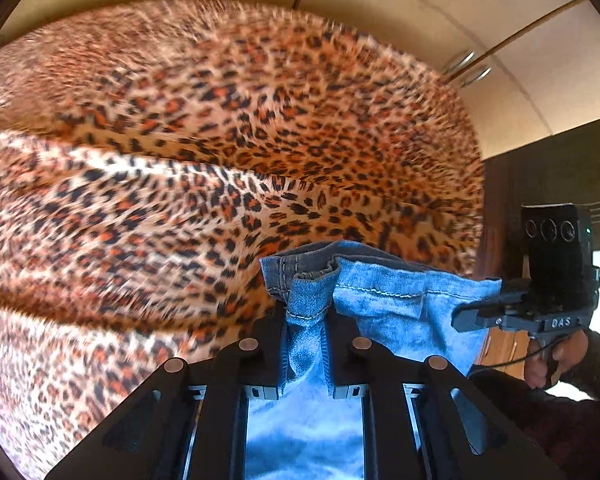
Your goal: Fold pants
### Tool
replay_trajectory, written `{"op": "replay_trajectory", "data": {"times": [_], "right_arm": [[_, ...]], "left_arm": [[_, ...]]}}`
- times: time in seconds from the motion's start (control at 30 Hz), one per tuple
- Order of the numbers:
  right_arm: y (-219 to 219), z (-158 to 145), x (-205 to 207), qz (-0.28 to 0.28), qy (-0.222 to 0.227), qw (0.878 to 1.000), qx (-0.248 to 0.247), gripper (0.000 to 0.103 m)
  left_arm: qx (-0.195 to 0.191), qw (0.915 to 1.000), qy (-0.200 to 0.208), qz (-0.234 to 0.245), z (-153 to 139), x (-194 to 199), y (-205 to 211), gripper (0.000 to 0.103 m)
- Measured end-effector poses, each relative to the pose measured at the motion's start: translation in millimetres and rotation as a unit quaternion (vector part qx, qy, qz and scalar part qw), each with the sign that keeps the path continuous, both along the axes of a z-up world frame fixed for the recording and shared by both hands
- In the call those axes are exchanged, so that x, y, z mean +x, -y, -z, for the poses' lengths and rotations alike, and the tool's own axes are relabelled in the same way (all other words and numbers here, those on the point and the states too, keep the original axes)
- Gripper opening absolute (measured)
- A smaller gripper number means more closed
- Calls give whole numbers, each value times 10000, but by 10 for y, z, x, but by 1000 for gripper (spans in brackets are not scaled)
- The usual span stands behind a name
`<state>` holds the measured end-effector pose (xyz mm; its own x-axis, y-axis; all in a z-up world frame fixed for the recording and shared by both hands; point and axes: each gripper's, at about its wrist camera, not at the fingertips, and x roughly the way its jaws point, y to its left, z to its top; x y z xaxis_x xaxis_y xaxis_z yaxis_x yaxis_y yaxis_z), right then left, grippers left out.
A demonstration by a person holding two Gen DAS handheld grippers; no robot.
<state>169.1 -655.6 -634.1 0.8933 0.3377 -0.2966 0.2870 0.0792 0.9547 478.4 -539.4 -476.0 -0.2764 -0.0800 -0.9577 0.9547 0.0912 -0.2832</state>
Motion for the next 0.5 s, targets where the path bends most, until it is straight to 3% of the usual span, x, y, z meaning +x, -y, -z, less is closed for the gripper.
{"op": "replay_trajectory", "data": {"times": [0.17, 0.3, 0.4, 0.5], "right_arm": [[-123, -414, 120, -438, 114, 9973, -571, 12], [-430, -807, 347, -1055, 318, 9880, -1081, 15], [-785, -990, 522, -1737, 419, 9736, -1419, 15], [-1290, -1010, 758, -2622, 384, 9497, -1667, 15]], "left_arm": [[-307, 9988, 46, -368, -546, 301, -558, 13], [-338, 9972, 168, -641, -876, 552, -1040, 13], [-181, 9951, 201, -949, -925, 690, -1436, 13], [91, 9914, 221, -1285, -783, 750, -1838, 14]]}}
